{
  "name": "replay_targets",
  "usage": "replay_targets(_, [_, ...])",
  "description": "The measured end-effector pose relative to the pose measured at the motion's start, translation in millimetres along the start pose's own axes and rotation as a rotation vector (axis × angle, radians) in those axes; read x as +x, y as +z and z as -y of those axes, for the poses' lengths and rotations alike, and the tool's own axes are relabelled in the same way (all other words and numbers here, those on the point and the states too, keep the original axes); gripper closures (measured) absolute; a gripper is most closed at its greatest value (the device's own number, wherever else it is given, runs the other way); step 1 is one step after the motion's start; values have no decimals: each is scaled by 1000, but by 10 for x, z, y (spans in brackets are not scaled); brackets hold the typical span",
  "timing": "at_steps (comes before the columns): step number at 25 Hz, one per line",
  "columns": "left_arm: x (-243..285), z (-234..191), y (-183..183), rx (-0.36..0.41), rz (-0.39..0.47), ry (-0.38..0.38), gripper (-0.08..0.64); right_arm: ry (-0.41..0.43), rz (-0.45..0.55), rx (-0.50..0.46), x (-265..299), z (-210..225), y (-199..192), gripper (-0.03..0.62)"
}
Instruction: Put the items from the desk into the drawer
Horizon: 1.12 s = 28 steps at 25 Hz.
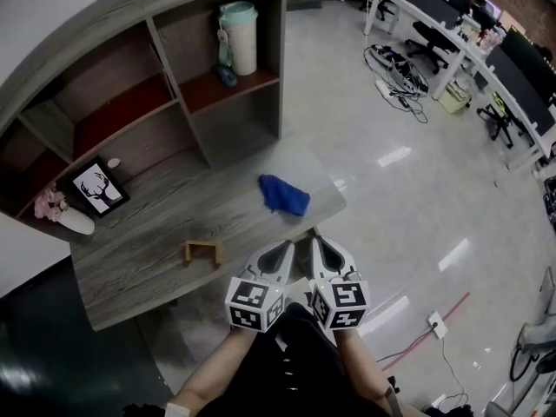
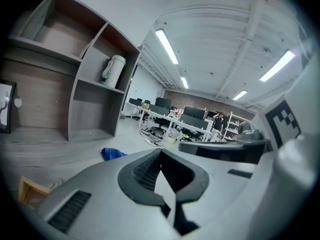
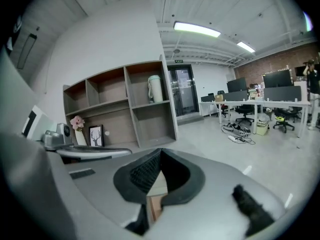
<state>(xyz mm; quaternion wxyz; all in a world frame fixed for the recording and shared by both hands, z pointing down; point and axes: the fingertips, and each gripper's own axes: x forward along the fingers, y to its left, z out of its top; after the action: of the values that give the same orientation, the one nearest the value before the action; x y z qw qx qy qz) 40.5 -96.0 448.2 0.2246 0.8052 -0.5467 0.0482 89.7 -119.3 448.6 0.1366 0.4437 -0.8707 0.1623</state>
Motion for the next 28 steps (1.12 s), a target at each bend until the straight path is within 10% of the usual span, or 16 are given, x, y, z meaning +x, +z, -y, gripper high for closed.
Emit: replay_targets(28, [-58,-36,246,31,50,28,549,11,94,17,-49,-29,290,580])
